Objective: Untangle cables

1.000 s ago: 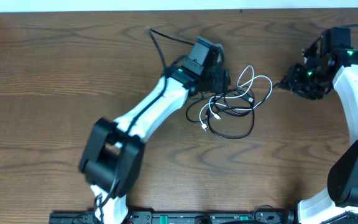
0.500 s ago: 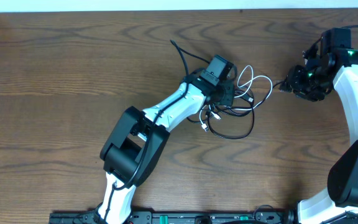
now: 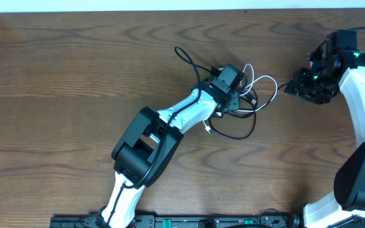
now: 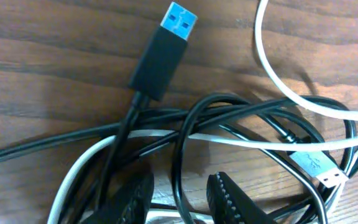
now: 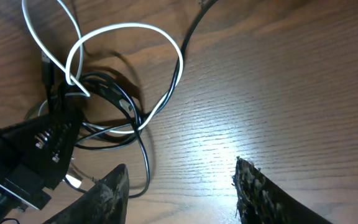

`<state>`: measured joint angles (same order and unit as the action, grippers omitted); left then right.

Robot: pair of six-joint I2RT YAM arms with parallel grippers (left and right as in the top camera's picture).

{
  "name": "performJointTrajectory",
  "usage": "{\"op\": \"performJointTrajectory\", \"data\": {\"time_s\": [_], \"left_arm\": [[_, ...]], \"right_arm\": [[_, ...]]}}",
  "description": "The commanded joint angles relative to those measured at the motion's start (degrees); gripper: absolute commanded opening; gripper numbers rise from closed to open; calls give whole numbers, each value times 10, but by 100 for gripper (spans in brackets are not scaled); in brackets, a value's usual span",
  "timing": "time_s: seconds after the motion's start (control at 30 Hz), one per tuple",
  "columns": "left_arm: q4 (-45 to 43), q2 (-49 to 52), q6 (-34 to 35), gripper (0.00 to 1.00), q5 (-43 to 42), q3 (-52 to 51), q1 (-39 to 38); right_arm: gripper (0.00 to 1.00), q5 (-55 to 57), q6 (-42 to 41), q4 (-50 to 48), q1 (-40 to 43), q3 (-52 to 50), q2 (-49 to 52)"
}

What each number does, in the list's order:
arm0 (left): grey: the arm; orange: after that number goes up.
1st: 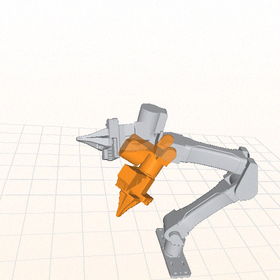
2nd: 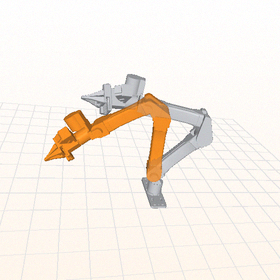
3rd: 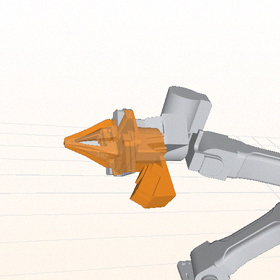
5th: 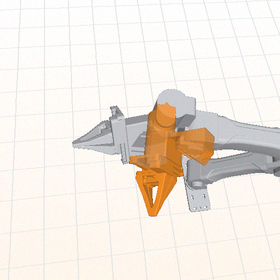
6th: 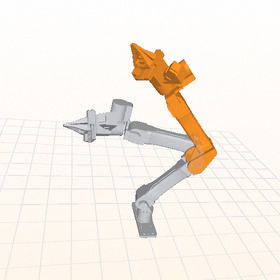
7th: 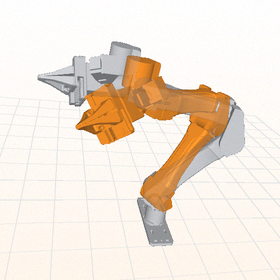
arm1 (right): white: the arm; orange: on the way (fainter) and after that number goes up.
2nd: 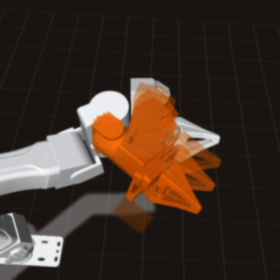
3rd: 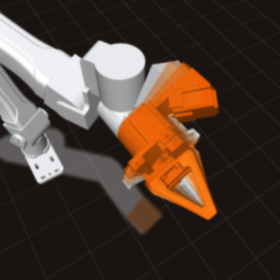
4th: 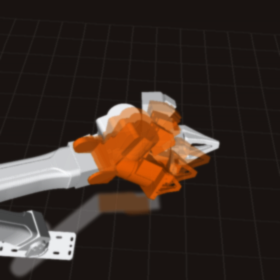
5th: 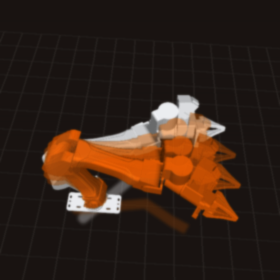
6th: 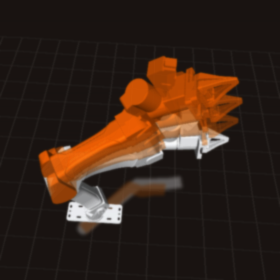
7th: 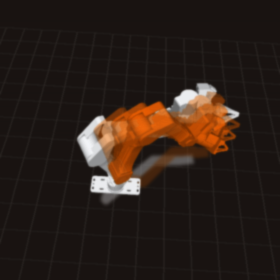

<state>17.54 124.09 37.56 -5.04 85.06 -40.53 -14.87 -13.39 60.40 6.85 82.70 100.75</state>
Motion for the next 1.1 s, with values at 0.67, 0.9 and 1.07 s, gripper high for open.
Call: {"op": "performJointTrajectory", "data": {"time_s": [0.67, 0.9, 1.07], "left_arm": [[109, -353, -136, 7, -91, 13, 6], [80, -424, -118, 7, -91, 13, 22], [50, -467, -105, 7, -91, 13, 46]], "right_arm": [[62, -326, 174, -44, -7, -9, -117], [62, -279, 80, -55, -35, -10, -122], [62, -166, 5, -53, -82, -11, -94]]}}
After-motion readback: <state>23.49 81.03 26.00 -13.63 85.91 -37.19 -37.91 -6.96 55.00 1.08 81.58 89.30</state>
